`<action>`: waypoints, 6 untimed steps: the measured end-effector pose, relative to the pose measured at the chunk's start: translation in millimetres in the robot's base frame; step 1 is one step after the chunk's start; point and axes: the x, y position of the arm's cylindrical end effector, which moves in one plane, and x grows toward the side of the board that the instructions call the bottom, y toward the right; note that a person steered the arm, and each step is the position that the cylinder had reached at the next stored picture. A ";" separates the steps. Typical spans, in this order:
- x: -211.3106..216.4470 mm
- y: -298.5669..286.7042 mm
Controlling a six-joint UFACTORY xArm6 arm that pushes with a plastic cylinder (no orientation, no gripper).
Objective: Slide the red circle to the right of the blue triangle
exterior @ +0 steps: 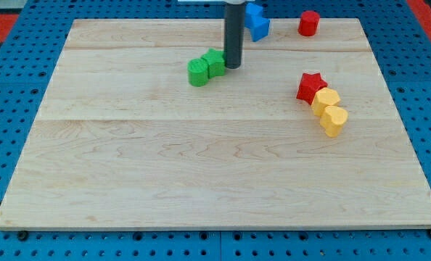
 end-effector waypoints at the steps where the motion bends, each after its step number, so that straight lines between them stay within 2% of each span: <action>1: 3.5 14.8; 2: 3.6 96.3; 3: -34.6 186.1; 4: -125.6 283.9; 5: -125.6 283.9; 6: -126.8 252.7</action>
